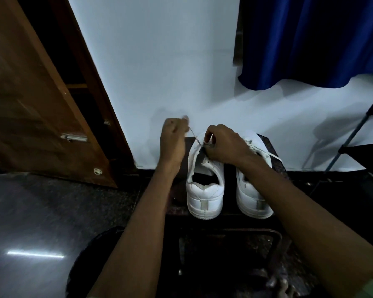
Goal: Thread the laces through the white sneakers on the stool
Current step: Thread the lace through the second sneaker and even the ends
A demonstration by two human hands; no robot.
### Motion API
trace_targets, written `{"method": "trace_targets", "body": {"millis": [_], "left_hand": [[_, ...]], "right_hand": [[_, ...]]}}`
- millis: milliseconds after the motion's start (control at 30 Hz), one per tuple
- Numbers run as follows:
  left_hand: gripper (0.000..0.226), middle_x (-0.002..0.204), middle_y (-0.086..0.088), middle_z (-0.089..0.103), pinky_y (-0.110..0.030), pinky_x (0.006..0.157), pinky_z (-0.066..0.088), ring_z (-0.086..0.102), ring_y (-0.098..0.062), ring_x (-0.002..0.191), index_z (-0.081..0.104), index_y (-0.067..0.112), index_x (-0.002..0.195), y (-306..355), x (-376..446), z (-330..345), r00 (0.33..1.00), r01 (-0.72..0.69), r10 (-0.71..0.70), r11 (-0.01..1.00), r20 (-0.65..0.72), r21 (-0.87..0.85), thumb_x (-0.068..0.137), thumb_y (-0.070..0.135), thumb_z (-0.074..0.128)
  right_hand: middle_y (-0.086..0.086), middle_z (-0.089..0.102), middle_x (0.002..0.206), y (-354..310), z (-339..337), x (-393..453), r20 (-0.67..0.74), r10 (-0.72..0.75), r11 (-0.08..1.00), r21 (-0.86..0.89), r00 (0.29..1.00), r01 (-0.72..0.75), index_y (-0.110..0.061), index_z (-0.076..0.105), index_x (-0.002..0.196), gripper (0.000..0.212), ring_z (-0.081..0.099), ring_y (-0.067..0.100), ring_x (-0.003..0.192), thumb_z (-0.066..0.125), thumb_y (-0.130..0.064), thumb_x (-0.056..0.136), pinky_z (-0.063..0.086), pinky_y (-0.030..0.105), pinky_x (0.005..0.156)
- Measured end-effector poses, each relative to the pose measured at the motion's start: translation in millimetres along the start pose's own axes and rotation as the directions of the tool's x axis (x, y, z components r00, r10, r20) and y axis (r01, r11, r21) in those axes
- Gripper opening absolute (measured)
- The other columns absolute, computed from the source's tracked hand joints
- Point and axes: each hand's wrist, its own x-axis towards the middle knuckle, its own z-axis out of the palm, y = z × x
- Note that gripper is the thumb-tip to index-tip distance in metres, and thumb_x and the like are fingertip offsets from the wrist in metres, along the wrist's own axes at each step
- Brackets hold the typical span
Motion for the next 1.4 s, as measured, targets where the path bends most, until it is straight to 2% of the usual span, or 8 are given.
{"method": "trace_targets", "body": {"millis": [133, 267, 500, 633, 767, 1133, 1267, 1400], "left_hand": [[0.041, 0.059, 0.003, 0.05, -0.031, 0.057, 0.043, 0.045, -0.011, 0.049, 0.052, 0.022, 0.07, 8.9, 4.6, -7.1, 0.96, 0.265, -0.264, 0.751, 0.093, -0.605, 0.109, 0.033, 0.05], [0.021, 0.075, 0.003, 0.061, -0.036, 0.067, 0.041, 0.056, -0.019, 0.069, 0.057, 0.023, 0.094, -11.2, -0.1, -11.6, 0.988, -0.127, 0.068, 0.863, 0.136, 0.489, 0.103, 0.042, 0.057], [0.043, 0.089, -0.003, 0.072, -0.034, 0.076, 0.05, 0.067, -0.027, 0.089, 0.077, 0.019, 0.09, -5.1, -9.1, -2.2, 0.966, -0.199, -0.034, 0.537, 0.257, 0.82, 0.097, 0.056, 0.056], [0.042, 0.053, 0.008, 0.038, -0.029, 0.055, 0.032, 0.036, -0.011, 0.051, 0.049, 0.02, 0.058, 7.8, -4.4, 2.1, 0.998, 0.038, -0.043, 0.993, 0.042, 0.109, 0.093, 0.03, 0.071], [0.039, 0.067, 0.005, 0.062, -0.021, 0.056, 0.037, 0.05, -0.007, 0.06, 0.068, 0.022, 0.063, 21.7, 9.6, -11.9, 0.972, 0.105, -0.199, 0.844, -0.125, -0.526, 0.101, 0.018, 0.063], [0.039, 0.086, 0.0, 0.07, -0.034, 0.074, 0.046, 0.064, -0.023, 0.088, 0.067, 0.021, 0.087, -16.0, -2.7, -5.0, 0.929, -0.26, -0.063, 0.588, 0.365, 0.766, 0.096, 0.057, 0.056], [0.038, 0.058, -0.001, 0.046, -0.029, 0.057, 0.041, 0.045, -0.018, 0.055, 0.054, 0.019, 0.063, 4.6, -1.9, -3.7, 0.974, 0.065, -0.082, 0.994, 0.212, 0.086, 0.096, 0.033, 0.064], [0.046, 0.048, 0.009, 0.036, -0.026, 0.057, 0.043, 0.032, -0.007, 0.037, 0.046, 0.025, 0.057, 19.0, 8.3, -7.2, 0.942, 0.336, -0.258, 0.688, 0.217, -0.643, 0.102, 0.02, 0.057]], "right_hand": [[-0.004, 0.056, 0.098, 0.5, -0.2, -0.2, 0.001, -0.003, 1.0, 0.008, 1.0, 0.003, -0.03, 0.059, 0.092, 0.019, 0.061, 0.023, 0.087, 0.069, -0.03, 0.076, 0.052, 0.039, 0.079], [-0.004, 0.056, 0.099, -0.2, -0.1, -0.4, 0.006, -0.006, 1.0, 0.0, 1.0, 0.006, -0.03, 0.059, 0.092, 0.019, 0.06, 0.024, 0.088, 0.068, -0.029, 0.076, 0.052, 0.04, 0.08], [-0.004, 0.057, 0.097, 1.8, 2.6, -0.2, -0.031, -0.005, 1.0, 0.017, 0.999, 0.005, -0.029, 0.06, 0.091, 0.014, 0.061, 0.021, 0.086, 0.068, -0.037, 0.081, 0.052, 0.037, 0.079], [-0.002, 0.058, 0.099, 1.9, 1.2, 0.7, -0.006, -0.01, 1.0, 0.013, 1.0, 0.01, -0.028, 0.06, 0.092, 0.017, 0.061, 0.023, 0.087, 0.07, -0.03, 0.078, 0.051, 0.037, 0.077], [-0.004, 0.058, 0.098, 1.2, 2.2, 0.4, -0.01, -0.002, 1.0, 0.013, 1.0, 0.003, -0.029, 0.06, 0.091, 0.016, 0.061, 0.022, 0.087, 0.068, -0.031, 0.077, 0.05, 0.036, 0.077], [-0.002, 0.059, 0.098, 1.2, 1.5, -0.5, -0.023, -0.007, 1.0, 0.027, 1.0, 0.007, -0.028, 0.061, 0.091, 0.013, 0.061, 0.021, 0.086, 0.07, -0.032, 0.083, 0.049, 0.034, 0.076], [-0.003, 0.058, 0.096, 1.3, 1.3, 0.0, -0.007, -0.001, 1.0, 0.025, 1.0, 0.001, -0.027, 0.061, 0.091, 0.017, 0.061, 0.021, 0.085, 0.072, -0.029, 0.078, 0.049, 0.035, 0.074], [-0.004, 0.058, 0.096, -0.1, 1.5, -0.4, -0.011, 0.0, 1.0, 0.021, 1.0, 0.0, -0.028, 0.06, 0.091, 0.017, 0.06, 0.022, 0.085, 0.07, -0.031, 0.078, 0.047, 0.034, 0.074]]}}
